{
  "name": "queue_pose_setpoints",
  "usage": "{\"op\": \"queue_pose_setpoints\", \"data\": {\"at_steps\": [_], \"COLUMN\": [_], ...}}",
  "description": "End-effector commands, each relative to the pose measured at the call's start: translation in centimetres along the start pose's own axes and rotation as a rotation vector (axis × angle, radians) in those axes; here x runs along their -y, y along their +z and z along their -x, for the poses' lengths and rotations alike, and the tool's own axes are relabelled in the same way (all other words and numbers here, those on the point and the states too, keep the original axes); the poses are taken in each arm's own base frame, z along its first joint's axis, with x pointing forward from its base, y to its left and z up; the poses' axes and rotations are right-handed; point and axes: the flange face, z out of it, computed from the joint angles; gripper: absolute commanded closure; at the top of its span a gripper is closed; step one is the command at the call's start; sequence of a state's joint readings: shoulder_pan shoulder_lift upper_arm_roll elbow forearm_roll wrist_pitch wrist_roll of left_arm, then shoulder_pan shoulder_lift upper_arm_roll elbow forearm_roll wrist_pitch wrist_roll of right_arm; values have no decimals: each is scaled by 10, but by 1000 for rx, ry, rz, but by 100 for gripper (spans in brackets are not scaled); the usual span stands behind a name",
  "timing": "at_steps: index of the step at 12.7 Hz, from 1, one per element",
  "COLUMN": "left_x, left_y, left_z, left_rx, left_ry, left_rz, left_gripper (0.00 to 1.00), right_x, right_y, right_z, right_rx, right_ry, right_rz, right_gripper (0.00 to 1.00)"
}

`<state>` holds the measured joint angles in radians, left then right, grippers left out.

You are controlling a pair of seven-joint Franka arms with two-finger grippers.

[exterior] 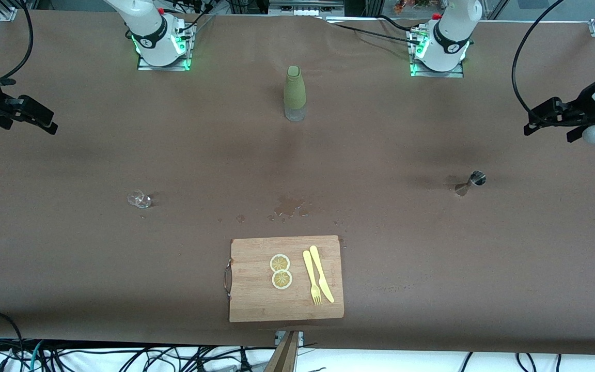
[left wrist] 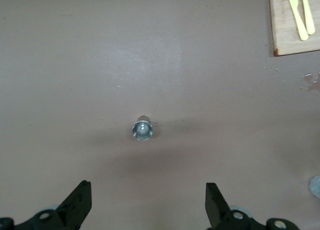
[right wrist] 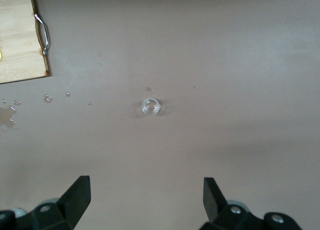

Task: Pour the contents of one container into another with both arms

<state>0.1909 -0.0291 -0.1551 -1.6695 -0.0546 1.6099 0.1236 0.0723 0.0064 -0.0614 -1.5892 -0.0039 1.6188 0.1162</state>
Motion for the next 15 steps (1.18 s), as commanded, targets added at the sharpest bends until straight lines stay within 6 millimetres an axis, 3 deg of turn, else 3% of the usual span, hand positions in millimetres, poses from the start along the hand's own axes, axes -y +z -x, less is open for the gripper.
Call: {"op": "queue_pose_setpoints", "data": {"at_steps": [1, 4, 8, 15], "left_x": [-2, 3, 12, 2], "left_y": [-12, -20, -16, -26], "left_z": [14, 23, 27, 37], "left_rx": [18, 22, 55, 51], "left_ry": [-19, -15, -5, -62], "left_rz": [-60, -61, -55, -63], "left_gripper": [0, 0, 0, 0], "right_x": [1, 1, 3, 3], "right_y": [-4, -5, 0, 0], "right_z": [0, -1, -1, -2], "right_rx": [-7, -12, 2, -4], "right_ry": [13, 13, 8, 10], "right_rz": [-3, -4, -2, -4], "right_gripper": [0, 0, 0, 0]}}
